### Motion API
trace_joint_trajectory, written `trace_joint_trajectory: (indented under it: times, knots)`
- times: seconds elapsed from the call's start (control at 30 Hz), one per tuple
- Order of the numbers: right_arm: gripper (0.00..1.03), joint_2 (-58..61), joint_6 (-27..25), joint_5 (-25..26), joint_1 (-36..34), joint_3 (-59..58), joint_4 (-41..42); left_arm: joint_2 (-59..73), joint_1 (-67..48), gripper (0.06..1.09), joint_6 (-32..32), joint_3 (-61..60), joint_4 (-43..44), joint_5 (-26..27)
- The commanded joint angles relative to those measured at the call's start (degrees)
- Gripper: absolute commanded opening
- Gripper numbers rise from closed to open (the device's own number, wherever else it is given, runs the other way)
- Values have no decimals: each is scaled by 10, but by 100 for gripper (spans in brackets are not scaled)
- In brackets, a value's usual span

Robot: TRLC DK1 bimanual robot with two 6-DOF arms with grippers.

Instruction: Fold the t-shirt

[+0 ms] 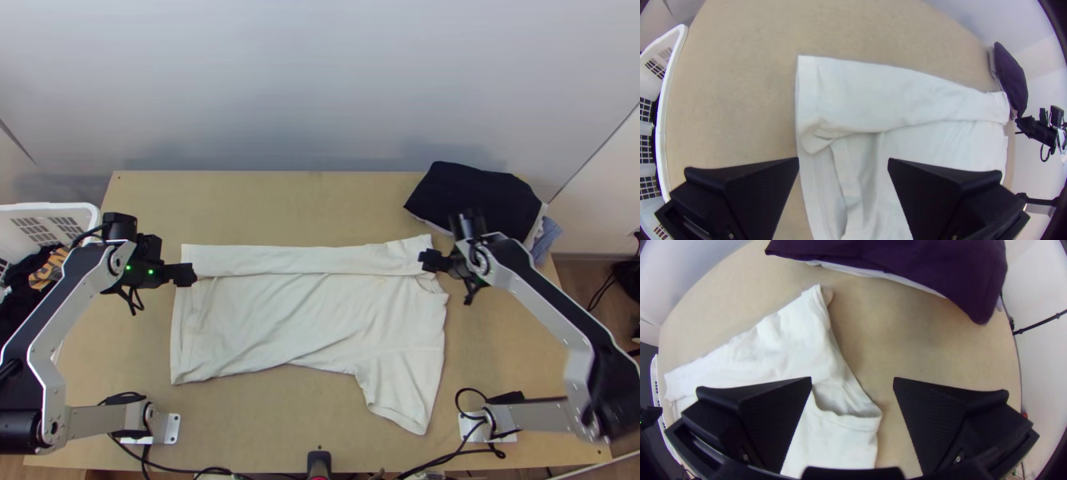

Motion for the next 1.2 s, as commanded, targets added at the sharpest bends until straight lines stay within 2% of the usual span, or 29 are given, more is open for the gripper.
trace_joint_trajectory:
  times: [0.0,0.07,0.1,0.2,0.27,0.3,0.33,0.4,0.43,0.47,0.6,0.73,0.77,1.17]
  knots:
    - [94,-119,57,-37,18,-14,-133,-26,2,104,1,11,-24,2]
    - [94,-136,125,-104,39,-42,-209,-34,1,104,2,6,-32,-3]
    - [94,-138,136,-116,53,-57,-239,-37,0,104,2,6,-38,-7]
    - [94,-140,133,-126,102,-94,-310,-51,-1,104,2,2,-41,-13]
    - [91,-166,112,-138,101,-119,-302,-52,-1,104,2,3,-47,-15]
    - [86,-190,96,-148,100,-133,-287,-53,-4,104,1,4,-51,-15]
    - [75,-210,93,-150,100,-148,-270,-57,-6,104,1,3,-51,-17]
    - [41,-227,76,-148,99,-166,-248,-63,-9,104,2,5,-57,-21]
    - [32,-231,69,-148,91,-173,-240,-66,-11,104,2,8,-60,-23]
    - [30,-231,65,-148,84,-179,-233,-69,-13,104,3,10,-63,-27]
    - [31,-222,35,-148,60,-195,-226,-82,-23,104,24,16,-104,-44]
    - [50,-210,28,-149,58,-214,-218,-108,-40,104,69,13,-159,-66]
    - [51,-206,26,-149,59,-217,-213,-113,-43,104,75,12,-165,-66]
    - [51,-168,10,-154,64,-235,-177,-151,-95,104,93,14,-229,-86]
